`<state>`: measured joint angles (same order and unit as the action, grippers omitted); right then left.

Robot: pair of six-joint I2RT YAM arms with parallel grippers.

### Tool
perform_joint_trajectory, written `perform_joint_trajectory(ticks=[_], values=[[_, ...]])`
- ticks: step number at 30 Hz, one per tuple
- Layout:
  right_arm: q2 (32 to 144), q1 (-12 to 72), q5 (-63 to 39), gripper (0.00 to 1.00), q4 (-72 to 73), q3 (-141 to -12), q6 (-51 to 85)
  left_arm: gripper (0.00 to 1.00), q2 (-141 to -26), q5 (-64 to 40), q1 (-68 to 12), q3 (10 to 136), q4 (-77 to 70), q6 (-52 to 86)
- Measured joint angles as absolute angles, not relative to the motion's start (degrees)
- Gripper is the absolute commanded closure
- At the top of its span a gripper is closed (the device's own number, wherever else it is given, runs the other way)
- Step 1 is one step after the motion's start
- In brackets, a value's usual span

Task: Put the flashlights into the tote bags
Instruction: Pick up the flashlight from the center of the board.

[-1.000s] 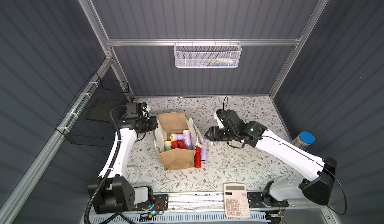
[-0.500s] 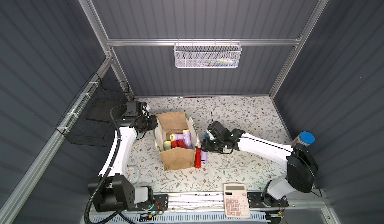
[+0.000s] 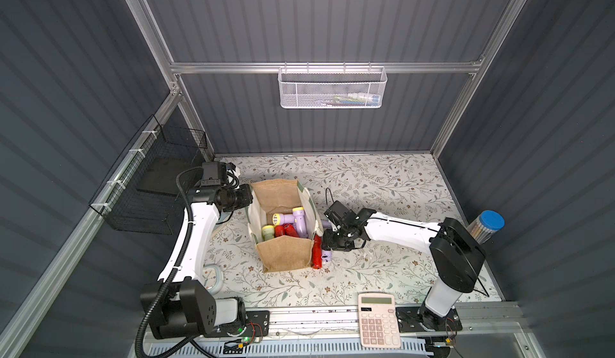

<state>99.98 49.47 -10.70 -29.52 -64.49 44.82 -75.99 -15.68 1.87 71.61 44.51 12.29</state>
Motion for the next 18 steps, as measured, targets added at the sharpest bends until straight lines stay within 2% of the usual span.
perform_joint_trajectory(ticks=[18], values=[[104.3,49.7,-7.9,0.46,-32.8,-66.3,43.3,1.0,-76.0,-16.5,1.9,71.5,44.1,12.3]])
